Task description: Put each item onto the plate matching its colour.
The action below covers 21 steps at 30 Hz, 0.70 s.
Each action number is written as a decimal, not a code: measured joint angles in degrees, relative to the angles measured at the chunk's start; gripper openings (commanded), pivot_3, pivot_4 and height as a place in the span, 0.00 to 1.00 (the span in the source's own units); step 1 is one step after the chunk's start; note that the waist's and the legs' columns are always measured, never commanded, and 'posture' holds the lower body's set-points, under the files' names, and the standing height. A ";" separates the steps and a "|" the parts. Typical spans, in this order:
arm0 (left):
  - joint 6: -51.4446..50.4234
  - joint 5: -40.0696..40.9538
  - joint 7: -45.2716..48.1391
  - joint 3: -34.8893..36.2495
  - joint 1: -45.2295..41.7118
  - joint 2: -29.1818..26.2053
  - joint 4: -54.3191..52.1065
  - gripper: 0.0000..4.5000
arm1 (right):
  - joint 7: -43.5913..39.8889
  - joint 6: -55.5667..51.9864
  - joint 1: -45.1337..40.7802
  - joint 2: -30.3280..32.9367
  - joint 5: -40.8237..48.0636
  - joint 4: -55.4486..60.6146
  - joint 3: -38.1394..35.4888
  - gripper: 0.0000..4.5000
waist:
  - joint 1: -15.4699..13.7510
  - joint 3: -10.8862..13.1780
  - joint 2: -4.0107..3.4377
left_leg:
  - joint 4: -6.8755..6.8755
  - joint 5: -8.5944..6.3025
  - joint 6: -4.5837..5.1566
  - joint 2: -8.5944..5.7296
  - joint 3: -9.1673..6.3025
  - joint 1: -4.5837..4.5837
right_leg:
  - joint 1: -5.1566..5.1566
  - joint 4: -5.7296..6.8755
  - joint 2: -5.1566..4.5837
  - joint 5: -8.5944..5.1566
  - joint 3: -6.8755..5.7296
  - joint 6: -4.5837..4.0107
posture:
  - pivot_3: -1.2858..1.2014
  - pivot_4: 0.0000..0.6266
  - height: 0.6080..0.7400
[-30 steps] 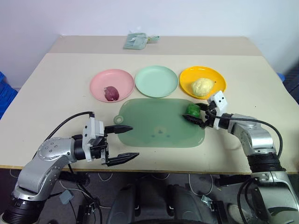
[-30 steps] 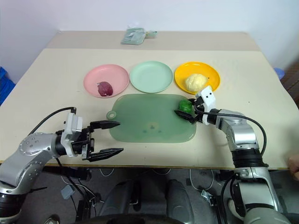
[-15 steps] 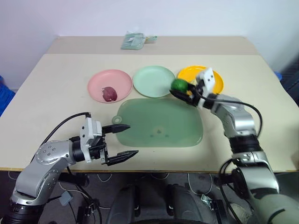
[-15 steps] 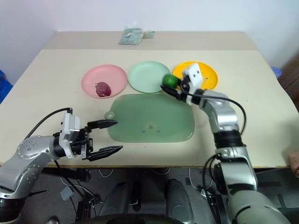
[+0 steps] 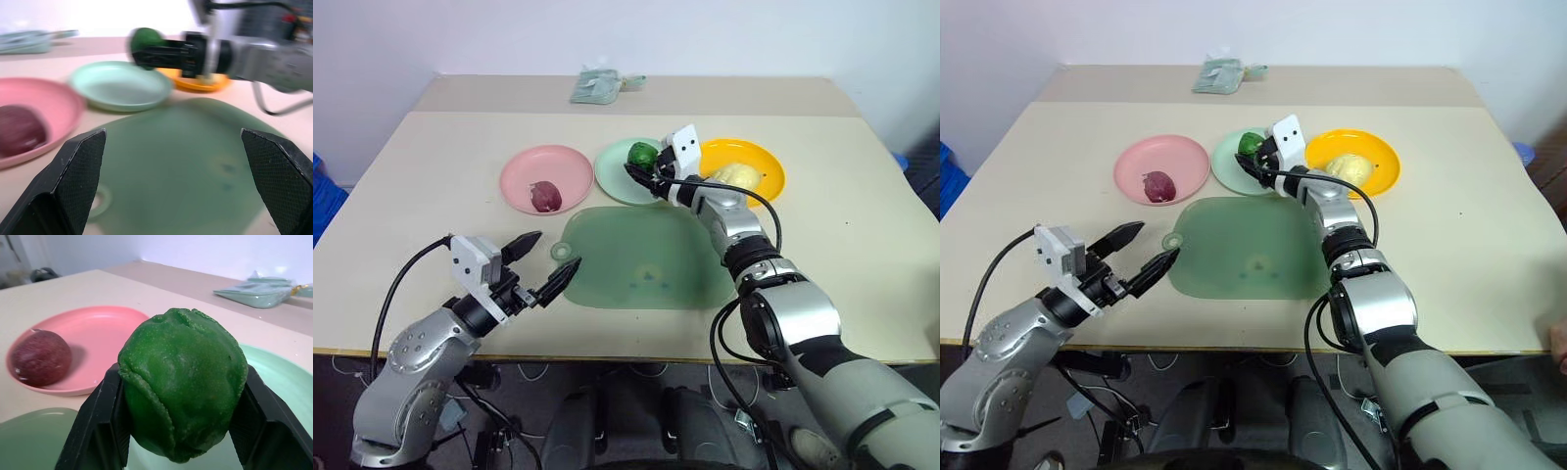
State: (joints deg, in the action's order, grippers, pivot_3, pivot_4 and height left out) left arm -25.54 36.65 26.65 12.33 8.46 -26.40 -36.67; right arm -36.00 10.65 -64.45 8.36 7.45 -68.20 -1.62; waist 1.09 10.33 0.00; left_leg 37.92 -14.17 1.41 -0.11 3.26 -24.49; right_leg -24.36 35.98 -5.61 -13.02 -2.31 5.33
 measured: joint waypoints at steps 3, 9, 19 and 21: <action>-0.89 0.00 -3.16 0.20 1.13 0.56 -1.37 1.00 | 1.20 0.52 -0.17 -0.26 -0.57 -2.53 -0.25 0.44 | 0.08 0.00 0.00 | 0.00 0.00 0.00 0.00 0.00 0.00 | 0.00 0.00 -0.03 -0.01 0.03 -0.01 | 0.52 0.24 1.00; -2.93 -1.03 -7.32 0.21 2.23 0.56 -3.16 1.00 | 4.61 0.65 -0.68 -0.43 -1.81 -5.19 -1.71 0.98 | 0.09 0.00 -0.01 | -0.01 -0.01 -0.01 0.00 -0.02 0.00 | -0.02 -0.01 -0.07 -0.01 0.05 -0.03 | 0.52 0.24 1.00; -3.68 -3.83 -7.92 -1.26 0.64 -0.18 -3.40 1.00 | 2.84 3.27 -1.38 0.92 -1.36 -4.06 -5.16 0.98 | 0.05 0.01 -0.02 | -0.02 -0.01 -0.01 0.00 0.00 -0.01 | -0.03 -0.02 -0.06 -0.01 0.05 -0.04 | 0.52 0.24 1.00; -3.23 -5.59 -7.42 -2.66 0.13 -0.58 -2.75 1.00 | -0.19 3.74 -0.60 2.17 -0.18 -0.80 -5.72 0.98 | -0.04 0.01 -0.02 | -0.02 -0.01 -0.01 -0.01 0.00 -0.01 | -0.02 -0.02 -0.04 -0.01 0.04 -0.03 | 0.52 0.24 1.00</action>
State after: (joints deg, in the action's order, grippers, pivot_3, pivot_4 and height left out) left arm -28.77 31.06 19.23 9.67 8.59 -26.99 -39.42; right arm -36.19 14.39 -65.05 10.53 7.27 -69.00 -7.34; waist 1.06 10.34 -0.02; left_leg 37.90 -14.17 1.40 -0.12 3.26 -24.49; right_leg -24.38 35.95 -5.65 -13.03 -2.27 5.29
